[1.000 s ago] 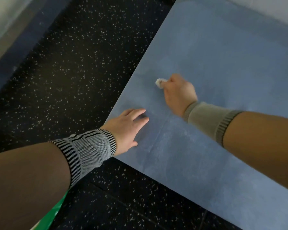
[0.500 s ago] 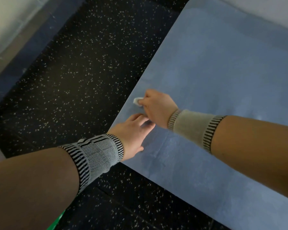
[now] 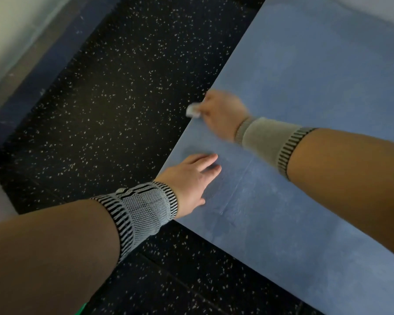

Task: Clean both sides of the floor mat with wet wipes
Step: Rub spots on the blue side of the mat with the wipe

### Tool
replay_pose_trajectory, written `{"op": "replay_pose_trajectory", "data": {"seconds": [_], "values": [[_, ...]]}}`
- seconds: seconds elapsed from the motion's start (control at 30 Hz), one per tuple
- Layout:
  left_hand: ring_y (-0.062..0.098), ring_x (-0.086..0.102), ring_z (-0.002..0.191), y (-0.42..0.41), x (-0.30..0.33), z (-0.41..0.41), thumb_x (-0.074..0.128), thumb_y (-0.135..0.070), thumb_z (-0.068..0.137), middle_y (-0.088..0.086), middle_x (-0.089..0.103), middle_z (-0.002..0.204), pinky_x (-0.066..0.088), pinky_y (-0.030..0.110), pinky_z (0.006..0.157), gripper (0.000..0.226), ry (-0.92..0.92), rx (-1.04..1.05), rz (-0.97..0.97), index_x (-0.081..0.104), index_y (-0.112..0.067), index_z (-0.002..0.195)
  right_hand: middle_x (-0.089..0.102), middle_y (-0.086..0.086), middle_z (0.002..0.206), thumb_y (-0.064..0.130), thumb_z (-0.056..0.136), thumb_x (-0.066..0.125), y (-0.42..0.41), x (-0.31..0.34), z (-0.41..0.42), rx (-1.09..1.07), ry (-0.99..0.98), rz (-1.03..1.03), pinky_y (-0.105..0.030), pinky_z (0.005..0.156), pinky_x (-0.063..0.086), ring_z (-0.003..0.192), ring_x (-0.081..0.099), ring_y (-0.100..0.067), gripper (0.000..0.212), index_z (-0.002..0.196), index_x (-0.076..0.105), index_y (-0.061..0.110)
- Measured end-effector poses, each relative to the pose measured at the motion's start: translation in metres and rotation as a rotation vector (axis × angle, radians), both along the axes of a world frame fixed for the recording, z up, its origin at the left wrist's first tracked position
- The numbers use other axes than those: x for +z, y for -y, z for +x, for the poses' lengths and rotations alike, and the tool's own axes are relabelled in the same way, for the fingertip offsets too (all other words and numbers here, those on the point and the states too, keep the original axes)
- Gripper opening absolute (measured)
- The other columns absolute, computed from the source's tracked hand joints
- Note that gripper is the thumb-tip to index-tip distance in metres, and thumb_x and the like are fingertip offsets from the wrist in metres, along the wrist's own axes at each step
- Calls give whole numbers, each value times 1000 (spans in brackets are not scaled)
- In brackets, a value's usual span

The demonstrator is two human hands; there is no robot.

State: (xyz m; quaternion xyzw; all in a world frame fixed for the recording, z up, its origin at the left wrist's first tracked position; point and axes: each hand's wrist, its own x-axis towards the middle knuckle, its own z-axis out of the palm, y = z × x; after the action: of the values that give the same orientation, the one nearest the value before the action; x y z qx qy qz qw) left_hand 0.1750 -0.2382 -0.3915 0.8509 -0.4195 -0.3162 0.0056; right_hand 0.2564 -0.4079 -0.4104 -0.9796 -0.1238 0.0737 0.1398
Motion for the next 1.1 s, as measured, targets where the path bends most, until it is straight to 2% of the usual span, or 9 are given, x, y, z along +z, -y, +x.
{"op": "replay_pose_trajectory", "data": {"seconds": [0.1, 0.3, 0.47, 0.53, 0.67, 0.8, 0.87, 1.03, 1.1], "values": [[8, -5, 146, -2, -1, 0, 61, -35, 93, -13, -10, 160, 23, 30, 118, 82, 3, 2, 9, 9, -22, 155, 44, -3, 95, 21, 99, 43, 15, -7, 9, -227, 21, -64, -25, 64, 33, 84, 52, -25, 24, 118, 55, 15], [10, -7, 147, 5, 14, 1, 56, -33, 96, -9, -11, 161, 16, 33, 120, 78, -52, -18, 123, 7, -20, 155, 44, -2, 102, 15, 95, 50, -21, 9, -34, 256, -84, -96, -25, 70, 42, 87, 50, -19, 34, 128, 56, 22], [16, 35, 138, 2, 56, 29, 45, -25, 101, -2, 24, 158, 32, 34, 113, 48, -70, -28, 208, 36, -20, 148, 49, -12, 114, 14, 98, 42, -5, 12, -28, -225, -115, -107, -29, 74, 39, 102, 54, -33, 31, 127, 51, 11], [19, 52, 121, -11, 65, 45, 47, -19, 100, 2, 52, 136, 43, 33, 103, 39, -1, 97, 217, 48, -21, 139, 51, -12, 112, 12, 95, 45, -38, 13, -55, -137, -157, -61, -30, 74, 45, 99, 56, -33, 26, 120, 53, 12], [16, 59, 105, -38, 55, 46, 50, -14, 97, -2, 62, 118, 48, 33, 96, 33, -32, 585, 99, 58, -23, 128, 57, 3, 84, 34, 91, 53, -78, 12, -95, 94, -218, 158, -24, 56, 40, 74, 56, -15, 8, 84, 57, 31], [11, 59, 105, -53, 24, 34, 47, -9, 98, -7, 65, 114, 45, 31, 97, 33, -104, 1029, -145, 60, -24, 124, 49, 9, 70, 47, 86, 57, -44, 8, -53, -253, -22, 140, -20, 50, 34, 61, 48, -10, 30, 69, 46, 25], [9, 62, 102, -60, 15, 23, 47, -7, 97, -10, 65, 104, 47, 31, 96, 32, -163, 1076, -186, 61, -22, 122, 46, 5, 72, 41, 92, 50, -48, -1, -56, -367, 10, 143, -27, 51, 31, 63, 43, -17, 29, 75, 44, 19], [17, 65, 100, -65, 15, 14, 53, -2, 92, 0, 69, 106, 52, 40, 94, 32, -188, 1094, -203, 62, -15, 120, 53, 3, 84, 26, 96, 45, -95, -3, -114, 102, -171, 162, -25, 58, 33, 77, 53, -19, 13, 89, 56, 23], [15, 65, 101, -65, 15, 17, 52, 0, 92, -2, 69, 106, 51, 38, 96, 34, -198, 1127, -210, 61, -15, 121, 54, -6, 99, 14, 94, 46, -82, -1, -94, 60, -163, 112, -29, 63, 32, 88, 55, -27, 19, 108, 59, 16]]}}
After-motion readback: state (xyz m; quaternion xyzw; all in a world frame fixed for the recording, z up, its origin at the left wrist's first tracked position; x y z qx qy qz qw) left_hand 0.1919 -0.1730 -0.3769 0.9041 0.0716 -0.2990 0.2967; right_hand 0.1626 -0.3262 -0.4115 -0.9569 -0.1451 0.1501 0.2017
